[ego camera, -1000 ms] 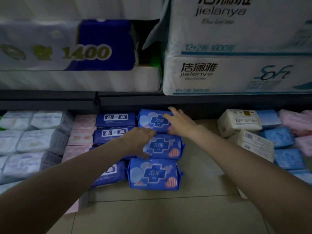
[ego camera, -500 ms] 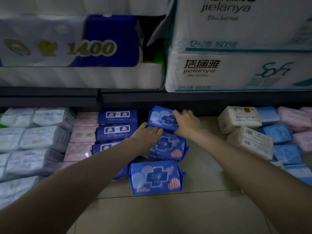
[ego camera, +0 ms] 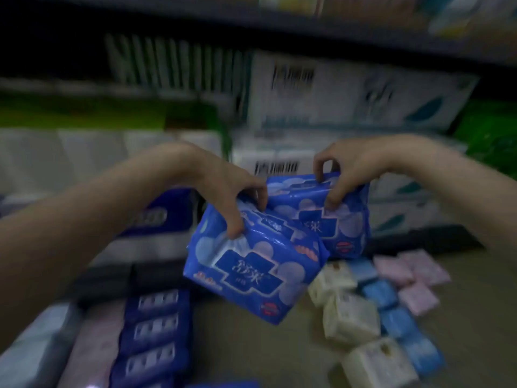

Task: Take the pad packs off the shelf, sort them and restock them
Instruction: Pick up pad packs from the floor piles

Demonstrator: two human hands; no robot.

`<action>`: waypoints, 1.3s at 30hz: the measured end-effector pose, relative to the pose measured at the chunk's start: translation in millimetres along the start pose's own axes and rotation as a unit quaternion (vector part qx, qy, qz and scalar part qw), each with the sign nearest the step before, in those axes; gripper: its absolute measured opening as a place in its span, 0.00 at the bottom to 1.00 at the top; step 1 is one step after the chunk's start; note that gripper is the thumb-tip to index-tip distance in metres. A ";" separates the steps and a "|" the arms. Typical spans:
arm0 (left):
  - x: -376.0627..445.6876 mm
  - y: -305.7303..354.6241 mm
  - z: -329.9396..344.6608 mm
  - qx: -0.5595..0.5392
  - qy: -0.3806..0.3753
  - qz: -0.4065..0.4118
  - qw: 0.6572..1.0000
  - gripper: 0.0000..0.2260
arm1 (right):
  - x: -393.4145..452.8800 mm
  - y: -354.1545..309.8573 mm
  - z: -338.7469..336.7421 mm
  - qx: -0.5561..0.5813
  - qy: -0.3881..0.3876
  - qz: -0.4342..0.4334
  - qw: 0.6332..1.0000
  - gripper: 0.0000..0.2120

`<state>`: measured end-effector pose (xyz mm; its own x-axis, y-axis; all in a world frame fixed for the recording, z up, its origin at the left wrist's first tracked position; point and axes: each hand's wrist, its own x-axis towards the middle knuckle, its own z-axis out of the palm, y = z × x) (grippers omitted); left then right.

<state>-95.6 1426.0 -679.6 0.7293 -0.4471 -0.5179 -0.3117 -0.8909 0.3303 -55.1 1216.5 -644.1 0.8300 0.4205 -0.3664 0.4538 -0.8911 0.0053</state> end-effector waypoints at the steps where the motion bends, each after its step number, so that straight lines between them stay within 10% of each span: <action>1: -24.0 7.9 -25.5 -0.011 0.028 0.011 0.999 0.26 | -20.1 3.0 -35.5 0.005 0.045 -0.002 0.999 0.20; 12: -187.9 45.5 -187.0 -0.090 0.308 0.053 0.946 0.29 | -64.7 3.1 -227.9 0.161 0.574 -0.124 0.793 0.24; 18: -229.3 18.5 -230.0 -0.104 0.418 -0.021 0.902 0.38 | 20.9 -23.9 -261.0 0.035 0.530 -0.166 0.831 0.25; 27: -212.0 -17.8 -261.1 -0.125 0.573 -0.064 0.807 0.31 | 136.6 -8.0 -278.7 -0.089 0.332 -0.005 0.939 0.24; 30: -190.6 -29.4 -272.7 -0.148 0.595 -0.039 0.789 0.31 | 135.3 -1.8 -272.6 -0.024 0.384 -0.045 0.922 0.22; 35: -143.7 -30.7 -291.7 -0.167 0.568 -0.017 0.806 0.31 | 90.8 0.2 -284.2 0.233 0.505 -0.243 0.795 0.24; 39: -105.8 -37.0 -300.0 -0.172 0.512 0.000 0.842 0.19 | 79.2 -2.4 -283.7 0.168 0.434 -0.294 0.835 0.23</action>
<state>21.5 1530.2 -400.3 0.9270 0.0119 0.3749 -0.2454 -0.7368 0.6300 101.5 1300.3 -409.1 0.4836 0.6381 0.5992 0.8704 -0.4227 -0.2524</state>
